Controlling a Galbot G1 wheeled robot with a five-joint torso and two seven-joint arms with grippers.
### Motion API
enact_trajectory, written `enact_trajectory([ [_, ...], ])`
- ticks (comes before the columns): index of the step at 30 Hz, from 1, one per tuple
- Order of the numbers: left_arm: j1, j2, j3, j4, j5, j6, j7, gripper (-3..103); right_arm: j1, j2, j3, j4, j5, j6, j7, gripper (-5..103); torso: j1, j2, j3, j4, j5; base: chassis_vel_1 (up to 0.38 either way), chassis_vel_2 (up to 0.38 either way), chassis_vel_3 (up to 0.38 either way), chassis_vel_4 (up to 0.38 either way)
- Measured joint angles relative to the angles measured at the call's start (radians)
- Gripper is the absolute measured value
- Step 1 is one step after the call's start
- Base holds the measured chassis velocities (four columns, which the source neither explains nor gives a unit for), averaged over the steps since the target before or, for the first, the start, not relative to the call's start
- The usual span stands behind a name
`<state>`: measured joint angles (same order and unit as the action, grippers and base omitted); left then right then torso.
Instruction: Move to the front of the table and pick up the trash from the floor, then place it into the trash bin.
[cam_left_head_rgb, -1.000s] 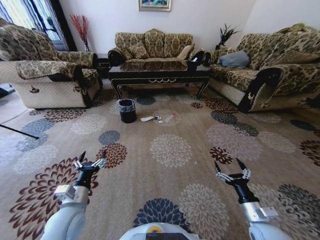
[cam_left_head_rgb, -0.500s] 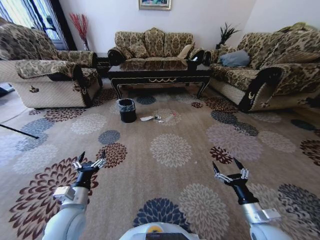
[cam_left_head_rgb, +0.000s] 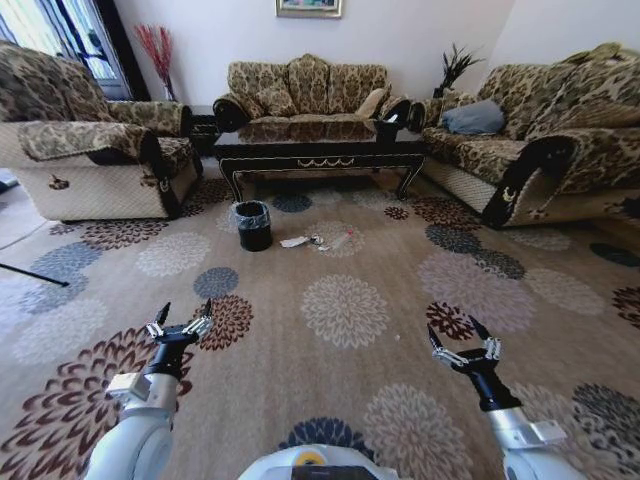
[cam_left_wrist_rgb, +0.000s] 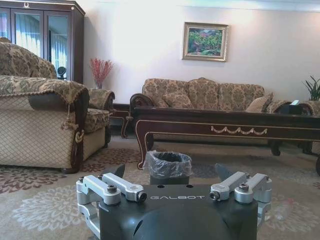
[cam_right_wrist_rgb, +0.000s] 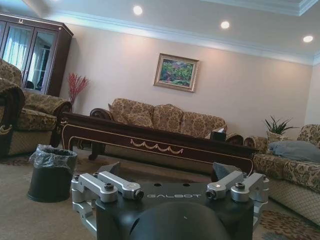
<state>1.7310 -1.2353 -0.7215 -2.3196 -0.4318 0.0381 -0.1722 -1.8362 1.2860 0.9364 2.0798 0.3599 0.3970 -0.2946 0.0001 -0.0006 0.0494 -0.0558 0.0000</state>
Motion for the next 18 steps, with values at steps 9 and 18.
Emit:
enact_trajectory([
  [9,0.001,-0.003,-0.007,0.007,-0.004,-0.008,0.0,100,0.002,-0.001,-0.005,0.002,-0.003,-0.008,-0.003,100,0.0,0.0,0.0,0.0,0.0,-0.073,0.062,0.077,-0.059],
  [18,-0.006,-0.003,-0.005,0.011,-0.007,-0.009,0.0,100,-0.002,-0.002,0.0,0.005,0.001,-0.009,-0.02,100,0.0,0.0,0.001,0.0,0.0,-0.079,0.082,0.081,-0.067],
])
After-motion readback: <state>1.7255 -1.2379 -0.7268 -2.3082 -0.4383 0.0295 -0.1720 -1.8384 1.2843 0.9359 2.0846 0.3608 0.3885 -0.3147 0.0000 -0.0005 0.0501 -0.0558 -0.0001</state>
